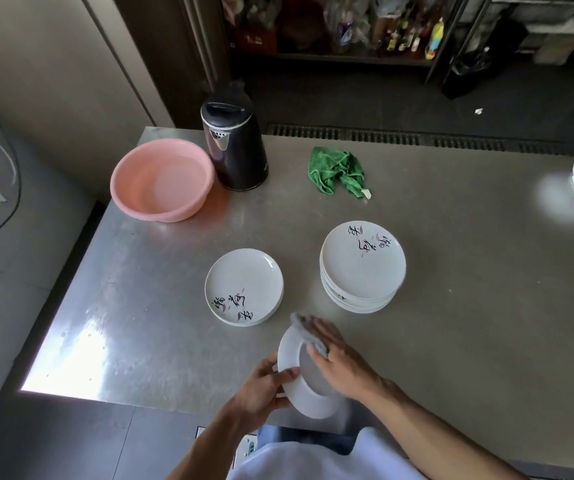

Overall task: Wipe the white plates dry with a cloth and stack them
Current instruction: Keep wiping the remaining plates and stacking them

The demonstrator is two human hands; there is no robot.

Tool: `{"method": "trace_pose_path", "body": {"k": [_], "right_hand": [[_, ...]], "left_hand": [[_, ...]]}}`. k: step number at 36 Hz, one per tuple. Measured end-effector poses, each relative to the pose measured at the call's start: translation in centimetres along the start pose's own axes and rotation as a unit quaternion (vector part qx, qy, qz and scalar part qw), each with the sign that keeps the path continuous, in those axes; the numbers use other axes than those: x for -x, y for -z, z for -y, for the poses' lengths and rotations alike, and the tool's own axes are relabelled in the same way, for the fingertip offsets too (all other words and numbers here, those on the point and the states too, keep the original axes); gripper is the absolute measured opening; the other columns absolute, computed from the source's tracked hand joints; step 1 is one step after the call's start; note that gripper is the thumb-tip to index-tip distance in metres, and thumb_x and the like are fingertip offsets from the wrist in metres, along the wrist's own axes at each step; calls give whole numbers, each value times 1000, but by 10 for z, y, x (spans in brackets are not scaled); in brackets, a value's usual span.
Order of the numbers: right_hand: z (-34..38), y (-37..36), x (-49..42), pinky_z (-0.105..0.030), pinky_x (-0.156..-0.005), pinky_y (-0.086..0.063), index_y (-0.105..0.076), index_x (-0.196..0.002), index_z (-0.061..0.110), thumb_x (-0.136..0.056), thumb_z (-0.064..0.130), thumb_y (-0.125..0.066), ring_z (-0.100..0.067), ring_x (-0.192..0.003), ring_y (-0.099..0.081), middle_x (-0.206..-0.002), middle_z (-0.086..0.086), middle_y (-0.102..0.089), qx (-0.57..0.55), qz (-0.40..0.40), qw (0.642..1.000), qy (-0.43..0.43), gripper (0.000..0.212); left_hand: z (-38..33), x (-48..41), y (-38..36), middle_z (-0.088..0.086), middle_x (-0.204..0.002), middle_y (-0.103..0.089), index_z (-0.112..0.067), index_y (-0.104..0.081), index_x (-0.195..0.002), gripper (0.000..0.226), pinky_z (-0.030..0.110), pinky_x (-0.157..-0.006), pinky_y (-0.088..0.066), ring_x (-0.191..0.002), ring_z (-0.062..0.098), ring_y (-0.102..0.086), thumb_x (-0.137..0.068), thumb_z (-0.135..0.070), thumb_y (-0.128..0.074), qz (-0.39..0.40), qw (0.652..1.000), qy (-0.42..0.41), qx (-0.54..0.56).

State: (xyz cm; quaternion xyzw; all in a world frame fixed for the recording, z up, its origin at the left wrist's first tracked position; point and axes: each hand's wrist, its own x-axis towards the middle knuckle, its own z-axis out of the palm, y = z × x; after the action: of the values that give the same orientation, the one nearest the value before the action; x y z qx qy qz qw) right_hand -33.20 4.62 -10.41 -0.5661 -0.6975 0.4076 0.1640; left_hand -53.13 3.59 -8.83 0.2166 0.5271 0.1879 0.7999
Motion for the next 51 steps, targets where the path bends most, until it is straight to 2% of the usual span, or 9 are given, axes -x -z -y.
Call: {"method": "trace_pose_path", "body": {"k": [4, 15, 19, 24, 28, 33, 40, 45, 51], "right_hand": [[-11, 10, 9, -25, -124, -10, -15, -157, 36, -107, 34, -36, 2, -151, -9, -164, 17, -11, -75, -25, 990, -115, 54], [18, 14, 37, -31, -122, -23, -47, -147, 12, -94, 39, -66, -10, -145, -36, -155, 0, -42, 66, -97, 981, 156, 63], [20, 29, 29, -35, -111, -43, -59, -138, 14, -81, 7, -66, -15, -128, -57, -141, -1, -59, 114, -159, 964, 181, 58], [32, 58, 11, -15, -76, -50, -61, -125, 47, -85, 2, -68, -11, -79, -68, -91, 11, -72, -34, -230, 972, 43, 61], [32, 67, 4, -15, -81, -51, -72, -95, 44, -85, 14, -77, -1, -92, -68, -97, 19, -74, -214, -298, 926, -90, 32], [22, 73, 4, -18, -68, -55, -74, -98, 20, -81, 16, -81, -8, -86, -73, -91, 10, -77, -368, -318, 853, -191, 18], [11, 66, 10, -17, -65, -54, -72, -100, 18, -84, 20, -80, -10, -83, -73, -89, 6, -77, -384, -313, 840, -220, 18], [4, 51, 18, -22, -69, -56, -73, -97, 21, -85, 28, -79, -10, -87, -74, -91, 6, -78, -377, -273, 854, -233, 15], [3, 38, 24, -18, -62, -49, -72, -81, 14, -86, 33, -77, -5, -69, -66, -73, 5, -73, -343, -254, 870, -247, 21]], "left_hand": [[-8, 2, -1, 13, -107, -74, -19, -76, -112, 37, 44, -81, -58, -93, 28, -71, -76, -22, -78, -8, 1000, -11, 17], [-46, -5, -22, 24, -114, -69, -1, -62, -126, 29, 39, -78, -62, -103, 33, -64, -98, 0, -53, -3, 981, -37, 193], [-52, -6, -28, 23, -111, -71, 4, -61, -125, 36, 36, -72, -65, -94, 27, -74, -90, -4, -60, 29, 968, -43, 244], [-55, -10, -34, 17, -106, -72, -6, -60, -117, 53, 38, -69, -62, -92, 28, -70, -104, -54, -43, -63, 993, -59, 77], [-47, -14, -28, 11, -103, -61, -9, -49, -117, 31, 30, -65, -60, -89, 18, -63, -104, -37, -54, -182, 965, -167, -86], [-39, -12, -23, 4, -114, -65, -26, -55, -126, 20, 49, -82, -61, -101, 14, -65, -107, -20, -50, -119, 965, -195, -133], [-46, -19, -16, 7, -105, -64, -13, -61, -110, 12, 31, -56, -59, -99, 23, -62, -106, -21, -52, -161, 948, -211, -176], [-67, -28, -21, 16, -107, -66, -12, -64, -110, 26, 36, -60, -61, -97, 24, -64, -96, -33, -59, -179, 949, -222, -137], [-95, -50, -51, 13, -104, -66, -18, -59, -118, 15, 33, -59, -62, -94, 23, -66, -105, -15, -52, -186, 948, -235, -103]]}}
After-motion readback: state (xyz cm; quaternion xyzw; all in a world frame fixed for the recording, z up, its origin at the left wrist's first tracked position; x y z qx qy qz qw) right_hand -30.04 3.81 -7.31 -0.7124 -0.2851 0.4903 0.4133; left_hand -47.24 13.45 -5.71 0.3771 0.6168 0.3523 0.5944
